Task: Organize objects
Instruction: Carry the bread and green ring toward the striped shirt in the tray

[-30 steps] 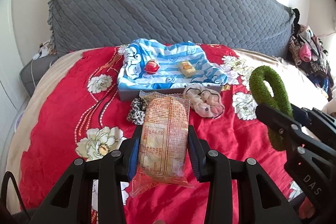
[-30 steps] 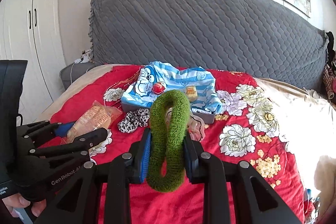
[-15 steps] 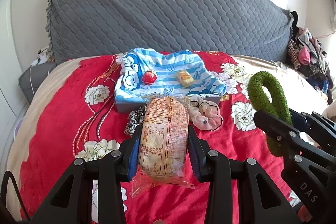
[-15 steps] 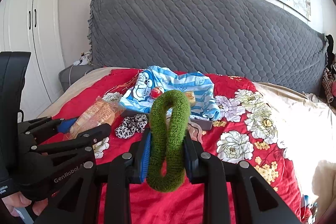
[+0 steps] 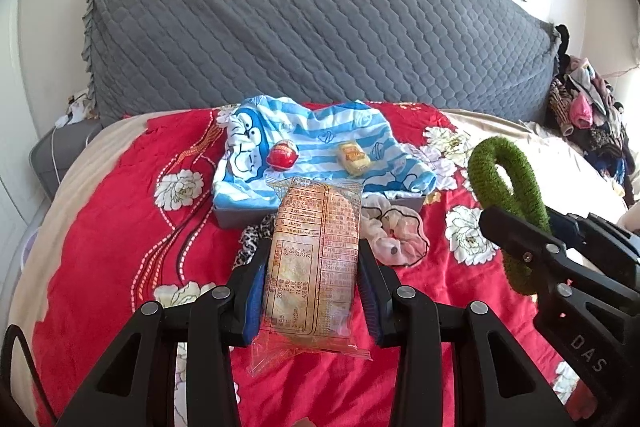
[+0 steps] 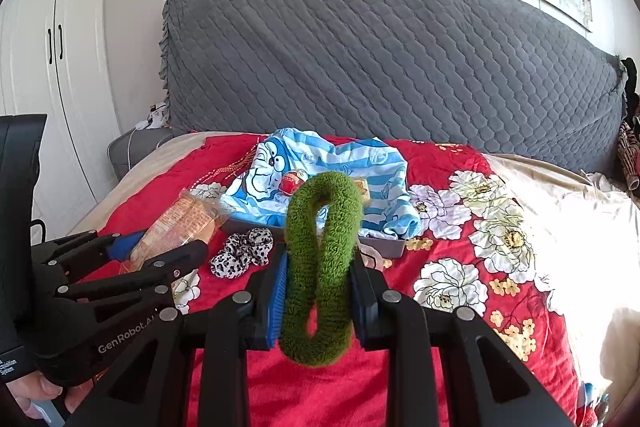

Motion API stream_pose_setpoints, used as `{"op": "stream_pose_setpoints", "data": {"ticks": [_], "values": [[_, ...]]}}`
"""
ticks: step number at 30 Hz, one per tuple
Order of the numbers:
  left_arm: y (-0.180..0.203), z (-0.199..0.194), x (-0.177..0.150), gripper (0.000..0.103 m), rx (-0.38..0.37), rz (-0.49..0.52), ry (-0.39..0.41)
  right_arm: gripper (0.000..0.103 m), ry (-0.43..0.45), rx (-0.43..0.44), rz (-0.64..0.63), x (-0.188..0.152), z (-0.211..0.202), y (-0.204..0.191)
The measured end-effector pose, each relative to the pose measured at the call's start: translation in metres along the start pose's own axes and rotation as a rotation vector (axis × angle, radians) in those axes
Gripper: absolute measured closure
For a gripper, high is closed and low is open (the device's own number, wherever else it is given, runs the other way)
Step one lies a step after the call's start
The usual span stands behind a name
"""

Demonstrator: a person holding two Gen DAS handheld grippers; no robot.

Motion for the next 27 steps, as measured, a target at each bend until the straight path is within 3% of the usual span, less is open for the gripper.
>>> {"op": "stream_pose_setpoints", "data": {"ticks": [27], "values": [[-0.001, 0.027, 0.019, 0.062, 0.015, 0.025, 0.007, 0.075, 0.001, 0.005, 0.011, 0.015, 0.038, 0.015]]}}
Point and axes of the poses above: each gripper's, at about its wrist camera, not at the fingertips, and z roughly the way its jaws point, y to its right, x to its top, the point moved 3 cm from there along z, roughly the way its jaws point, and after that the axes turned 15 degrees about -z, right-handed, at the moved point
